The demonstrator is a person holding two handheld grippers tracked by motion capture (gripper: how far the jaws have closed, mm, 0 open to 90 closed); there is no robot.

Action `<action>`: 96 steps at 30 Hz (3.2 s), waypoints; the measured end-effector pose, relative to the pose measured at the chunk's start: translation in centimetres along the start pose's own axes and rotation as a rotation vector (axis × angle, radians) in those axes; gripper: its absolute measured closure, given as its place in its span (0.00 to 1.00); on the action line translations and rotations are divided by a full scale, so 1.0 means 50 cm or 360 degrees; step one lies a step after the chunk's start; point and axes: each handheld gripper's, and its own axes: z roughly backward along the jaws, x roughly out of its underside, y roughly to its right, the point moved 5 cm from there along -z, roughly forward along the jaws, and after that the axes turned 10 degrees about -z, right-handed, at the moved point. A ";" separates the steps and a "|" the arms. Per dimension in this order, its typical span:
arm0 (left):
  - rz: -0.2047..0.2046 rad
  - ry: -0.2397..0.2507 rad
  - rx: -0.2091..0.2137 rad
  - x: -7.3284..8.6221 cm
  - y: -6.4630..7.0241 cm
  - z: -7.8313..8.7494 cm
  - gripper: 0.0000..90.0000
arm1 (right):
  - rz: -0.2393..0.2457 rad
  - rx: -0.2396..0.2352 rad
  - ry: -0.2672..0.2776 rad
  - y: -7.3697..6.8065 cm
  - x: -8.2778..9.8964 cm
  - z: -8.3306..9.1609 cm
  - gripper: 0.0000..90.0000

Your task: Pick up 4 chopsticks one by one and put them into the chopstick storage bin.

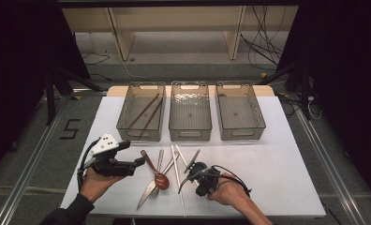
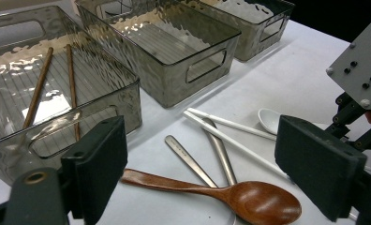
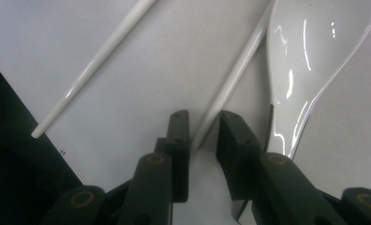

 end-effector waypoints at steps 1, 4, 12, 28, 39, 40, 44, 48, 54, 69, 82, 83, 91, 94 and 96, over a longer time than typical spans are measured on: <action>0.0000 0.0001 -0.0001 0.000 0.000 0.000 0.19 | -0.0002 0.0000 -0.0001 0.000 0.000 0.000 0.83; 0.0000 -0.0003 -0.0001 -0.001 0.000 0.001 0.19 | -0.0012 0.0002 -0.0003 0.002 0.002 0.001 0.84; 0.0000 0.0002 0.0001 -0.001 0.001 0.001 0.19 | -0.0060 -0.0001 -0.0026 0.021 0.015 0.005 0.87; -0.0007 0.0000 0.0002 -0.001 0.002 0.000 0.19 | -0.0117 -0.0020 -0.0051 0.046 0.037 0.011 0.92; -0.0008 -0.0007 0.0005 -0.001 0.003 -0.002 0.19 | -0.0127 0.0020 0.0003 0.041 0.005 0.007 0.90; -0.0011 -0.0012 0.0007 0.000 0.003 -0.001 0.19 | -0.0134 0.0029 0.0000 0.041 0.003 0.005 0.90; -0.0014 -0.0015 0.0009 0.000 0.003 -0.002 0.19 | -0.0132 0.0022 -0.0010 0.043 -0.001 0.004 0.90; -0.0011 -0.0013 0.0009 -0.001 0.004 -0.002 0.19 | -0.0148 0.0007 -0.0003 0.044 -0.004 0.003 0.90; -0.0014 -0.0012 0.0008 -0.001 0.004 -0.003 0.19 | -0.0152 0.0008 -0.0014 0.044 -0.009 0.003 0.90; -0.0006 -0.0008 0.0007 0.000 0.002 -0.001 0.19 | -0.0240 0.0023 0.0040 0.058 -0.007 0.008 0.95; -0.0005 -0.0009 0.0009 0.000 0.002 -0.002 0.19 | -0.0278 -0.0066 0.0133 0.062 -0.001 0.019 0.96; -0.0005 -0.0010 0.0009 0.000 0.002 -0.002 0.19 | -0.0274 -0.0093 0.0145 0.058 -0.002 0.020 0.96; -0.0001 -0.0010 0.0011 0.001 0.000 -0.002 0.19 | -0.0299 -0.0146 0.0201 0.059 -0.006 0.028 0.96; -0.0001 -0.0011 0.0009 0.000 0.001 -0.002 0.19 | -0.0300 -0.0157 0.0212 0.059 -0.006 0.030 0.96; -0.0005 -0.0013 0.0012 0.000 0.001 -0.002 0.19 | -0.0295 -0.0165 0.0208 0.058 -0.005 0.031 0.96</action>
